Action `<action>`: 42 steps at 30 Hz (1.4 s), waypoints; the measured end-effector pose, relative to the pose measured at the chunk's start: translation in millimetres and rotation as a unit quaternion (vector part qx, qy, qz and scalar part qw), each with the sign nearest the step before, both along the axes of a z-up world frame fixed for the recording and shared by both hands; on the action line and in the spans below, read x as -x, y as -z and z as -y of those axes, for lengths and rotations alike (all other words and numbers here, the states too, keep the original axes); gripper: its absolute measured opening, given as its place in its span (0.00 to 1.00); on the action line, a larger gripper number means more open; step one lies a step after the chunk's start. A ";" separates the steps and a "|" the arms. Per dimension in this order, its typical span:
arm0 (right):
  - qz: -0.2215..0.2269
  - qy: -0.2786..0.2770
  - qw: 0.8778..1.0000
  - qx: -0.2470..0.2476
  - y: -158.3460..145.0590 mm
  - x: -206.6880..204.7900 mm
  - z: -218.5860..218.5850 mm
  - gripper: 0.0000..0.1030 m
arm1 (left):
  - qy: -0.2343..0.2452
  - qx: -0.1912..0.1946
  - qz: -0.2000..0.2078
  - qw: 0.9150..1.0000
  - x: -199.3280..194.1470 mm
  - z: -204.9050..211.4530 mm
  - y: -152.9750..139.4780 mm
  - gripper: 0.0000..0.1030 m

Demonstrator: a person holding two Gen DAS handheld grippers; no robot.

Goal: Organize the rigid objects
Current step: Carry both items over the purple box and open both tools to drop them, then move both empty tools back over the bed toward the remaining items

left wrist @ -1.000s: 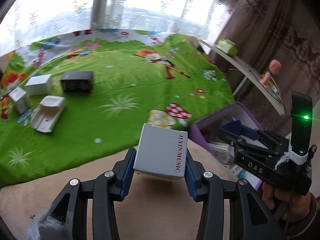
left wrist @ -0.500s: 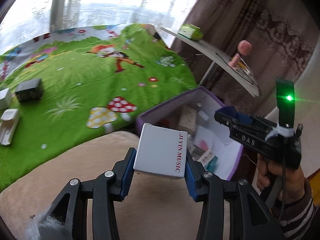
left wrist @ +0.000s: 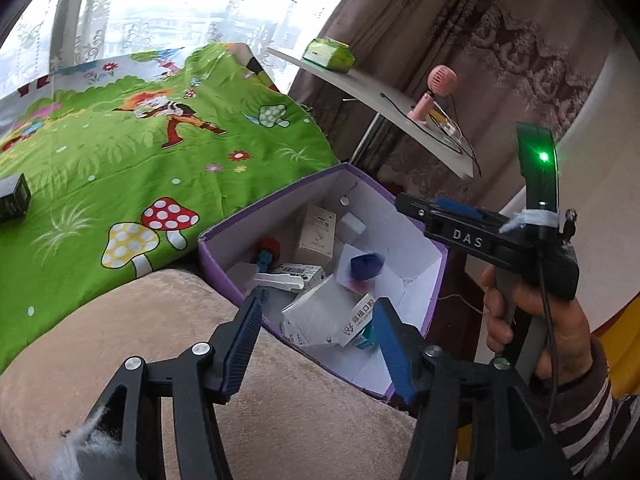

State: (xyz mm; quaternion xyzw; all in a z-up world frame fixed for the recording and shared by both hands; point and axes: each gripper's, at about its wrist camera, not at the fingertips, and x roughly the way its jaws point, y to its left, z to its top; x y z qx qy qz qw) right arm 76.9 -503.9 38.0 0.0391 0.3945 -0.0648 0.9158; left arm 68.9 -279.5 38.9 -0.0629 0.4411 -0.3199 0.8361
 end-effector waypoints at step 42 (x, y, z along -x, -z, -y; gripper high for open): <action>-0.009 -0.171 0.985 -0.016 0.3 -3.7 -122.0 0.73 | -0.178 0.003 -0.003 0.984 -5.0 -134.1 1.2 0.57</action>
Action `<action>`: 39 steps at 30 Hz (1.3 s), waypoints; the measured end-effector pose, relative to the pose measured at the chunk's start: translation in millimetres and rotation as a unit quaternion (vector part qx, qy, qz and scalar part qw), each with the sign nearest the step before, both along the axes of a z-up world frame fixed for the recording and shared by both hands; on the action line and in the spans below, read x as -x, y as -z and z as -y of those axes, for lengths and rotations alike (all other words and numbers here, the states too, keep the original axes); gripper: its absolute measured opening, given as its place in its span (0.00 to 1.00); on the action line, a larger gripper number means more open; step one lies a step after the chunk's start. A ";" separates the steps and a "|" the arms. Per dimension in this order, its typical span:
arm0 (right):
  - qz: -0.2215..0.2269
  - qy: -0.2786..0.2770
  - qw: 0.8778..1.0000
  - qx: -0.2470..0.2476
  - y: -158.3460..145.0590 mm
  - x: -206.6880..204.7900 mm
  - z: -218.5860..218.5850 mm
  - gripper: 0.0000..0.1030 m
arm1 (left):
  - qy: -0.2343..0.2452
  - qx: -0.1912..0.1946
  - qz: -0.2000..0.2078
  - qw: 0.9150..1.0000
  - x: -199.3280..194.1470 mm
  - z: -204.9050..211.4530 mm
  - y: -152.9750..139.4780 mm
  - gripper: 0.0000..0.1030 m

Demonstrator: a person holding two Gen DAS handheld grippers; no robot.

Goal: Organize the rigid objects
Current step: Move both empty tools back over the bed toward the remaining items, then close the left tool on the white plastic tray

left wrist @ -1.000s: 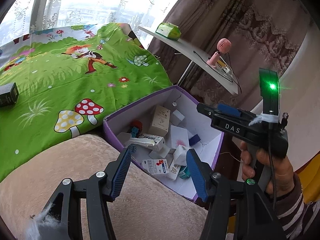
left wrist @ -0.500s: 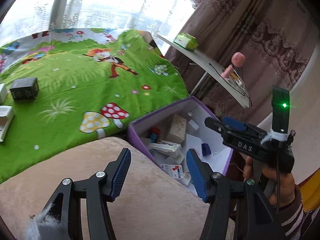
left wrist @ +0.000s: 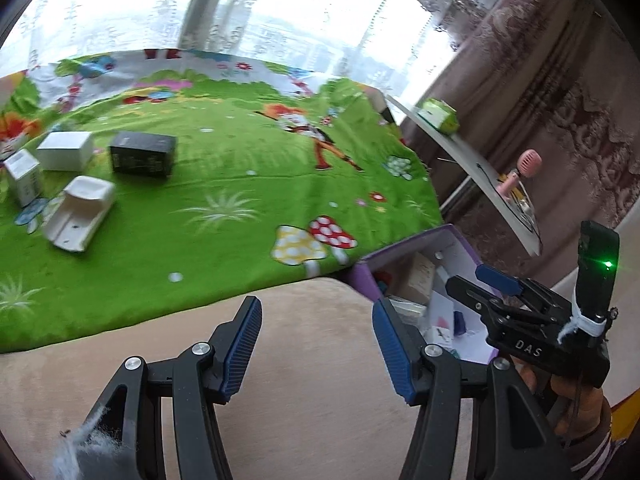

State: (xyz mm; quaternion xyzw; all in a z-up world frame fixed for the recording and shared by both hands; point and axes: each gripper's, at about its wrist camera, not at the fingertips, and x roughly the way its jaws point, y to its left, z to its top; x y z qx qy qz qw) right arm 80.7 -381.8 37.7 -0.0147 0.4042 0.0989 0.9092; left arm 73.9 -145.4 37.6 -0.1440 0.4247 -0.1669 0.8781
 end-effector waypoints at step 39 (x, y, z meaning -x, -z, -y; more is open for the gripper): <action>-0.027 -0.094 0.995 0.001 9.7 -93.8 -139.7 0.84 | -0.083 -0.159 -0.072 0.981 -132.5 -149.9 60.0 0.82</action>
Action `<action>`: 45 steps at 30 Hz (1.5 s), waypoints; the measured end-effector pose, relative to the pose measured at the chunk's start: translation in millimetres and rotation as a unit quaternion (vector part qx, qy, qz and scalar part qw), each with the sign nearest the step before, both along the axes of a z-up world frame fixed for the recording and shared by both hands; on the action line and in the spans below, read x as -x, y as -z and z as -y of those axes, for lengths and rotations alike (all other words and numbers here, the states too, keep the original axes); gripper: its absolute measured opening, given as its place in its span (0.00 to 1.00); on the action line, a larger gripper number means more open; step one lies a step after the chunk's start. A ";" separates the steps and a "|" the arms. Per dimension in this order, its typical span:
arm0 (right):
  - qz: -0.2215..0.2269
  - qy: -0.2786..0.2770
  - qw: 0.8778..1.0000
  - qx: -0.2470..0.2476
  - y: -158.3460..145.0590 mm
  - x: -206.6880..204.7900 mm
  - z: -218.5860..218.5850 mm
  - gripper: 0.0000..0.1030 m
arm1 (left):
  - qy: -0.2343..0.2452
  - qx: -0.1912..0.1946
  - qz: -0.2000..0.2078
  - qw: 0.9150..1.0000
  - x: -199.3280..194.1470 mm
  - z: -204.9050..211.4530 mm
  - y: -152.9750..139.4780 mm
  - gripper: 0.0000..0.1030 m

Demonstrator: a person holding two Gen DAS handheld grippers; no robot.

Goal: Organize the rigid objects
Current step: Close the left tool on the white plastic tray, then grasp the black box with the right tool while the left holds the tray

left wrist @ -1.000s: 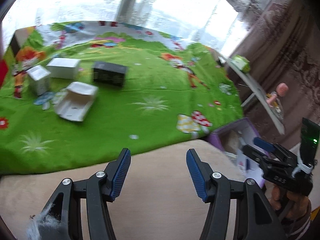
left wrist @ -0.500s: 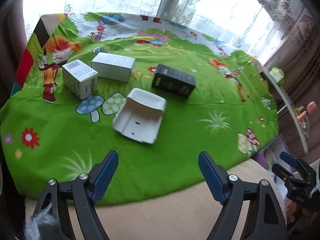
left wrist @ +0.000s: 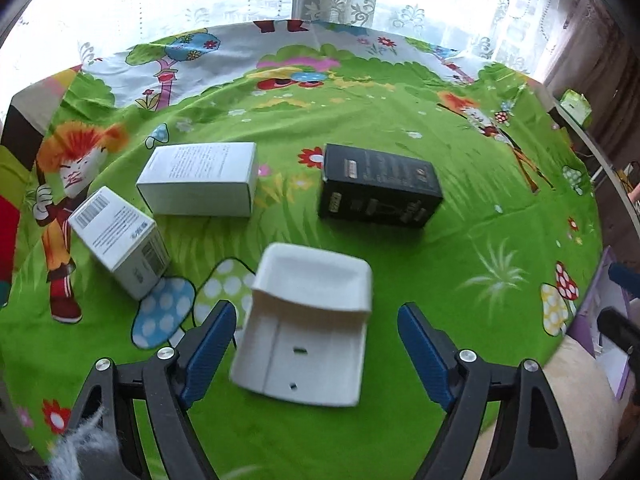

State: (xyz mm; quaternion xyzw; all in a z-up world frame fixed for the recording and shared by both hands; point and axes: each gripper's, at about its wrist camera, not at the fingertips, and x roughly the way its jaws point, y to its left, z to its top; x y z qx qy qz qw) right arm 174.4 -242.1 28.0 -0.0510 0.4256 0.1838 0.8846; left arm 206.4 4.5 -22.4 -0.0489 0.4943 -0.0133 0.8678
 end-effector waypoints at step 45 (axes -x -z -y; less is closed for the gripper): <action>-0.039 0.110 0.993 0.034 33.9 -124.8 -192.1 0.99 | -0.241 0.037 0.145 0.959 70.7 -65.7 -14.8 0.64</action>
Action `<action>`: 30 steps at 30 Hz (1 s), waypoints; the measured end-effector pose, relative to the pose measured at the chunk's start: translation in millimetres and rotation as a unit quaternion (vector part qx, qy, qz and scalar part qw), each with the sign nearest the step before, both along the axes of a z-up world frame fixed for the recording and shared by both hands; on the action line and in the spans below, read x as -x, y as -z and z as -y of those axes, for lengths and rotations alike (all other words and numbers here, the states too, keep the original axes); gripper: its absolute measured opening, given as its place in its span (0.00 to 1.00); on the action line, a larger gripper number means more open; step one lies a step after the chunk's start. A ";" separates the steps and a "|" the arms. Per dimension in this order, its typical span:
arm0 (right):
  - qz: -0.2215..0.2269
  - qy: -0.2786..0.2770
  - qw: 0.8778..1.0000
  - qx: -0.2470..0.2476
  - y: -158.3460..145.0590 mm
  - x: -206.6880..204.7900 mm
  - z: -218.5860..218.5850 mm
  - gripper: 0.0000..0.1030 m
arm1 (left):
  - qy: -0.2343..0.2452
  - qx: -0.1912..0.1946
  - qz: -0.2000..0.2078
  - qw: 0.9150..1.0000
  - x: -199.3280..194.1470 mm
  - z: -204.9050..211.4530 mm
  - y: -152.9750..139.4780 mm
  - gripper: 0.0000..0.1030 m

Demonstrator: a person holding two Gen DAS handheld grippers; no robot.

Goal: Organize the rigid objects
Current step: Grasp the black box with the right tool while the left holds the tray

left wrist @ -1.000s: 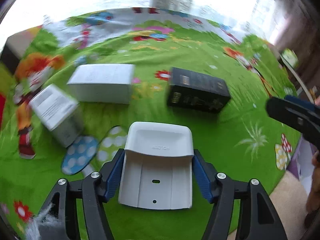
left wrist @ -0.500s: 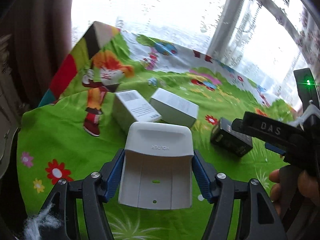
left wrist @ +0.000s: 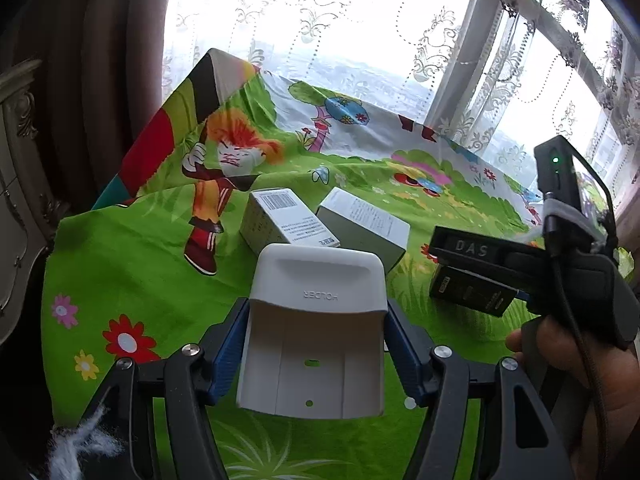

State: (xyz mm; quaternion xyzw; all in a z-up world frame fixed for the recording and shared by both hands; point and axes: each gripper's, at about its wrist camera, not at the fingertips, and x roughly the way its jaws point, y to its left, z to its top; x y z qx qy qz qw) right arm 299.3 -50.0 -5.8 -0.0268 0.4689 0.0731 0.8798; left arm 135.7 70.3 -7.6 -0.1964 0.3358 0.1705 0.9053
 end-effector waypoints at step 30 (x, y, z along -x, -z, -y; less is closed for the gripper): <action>0.047 -0.085 0.995 -0.014 -8.7 52.4 35.7 0.86 | 0.023 0.007 0.001 1.000 -4.6 2.1 1.3 0.64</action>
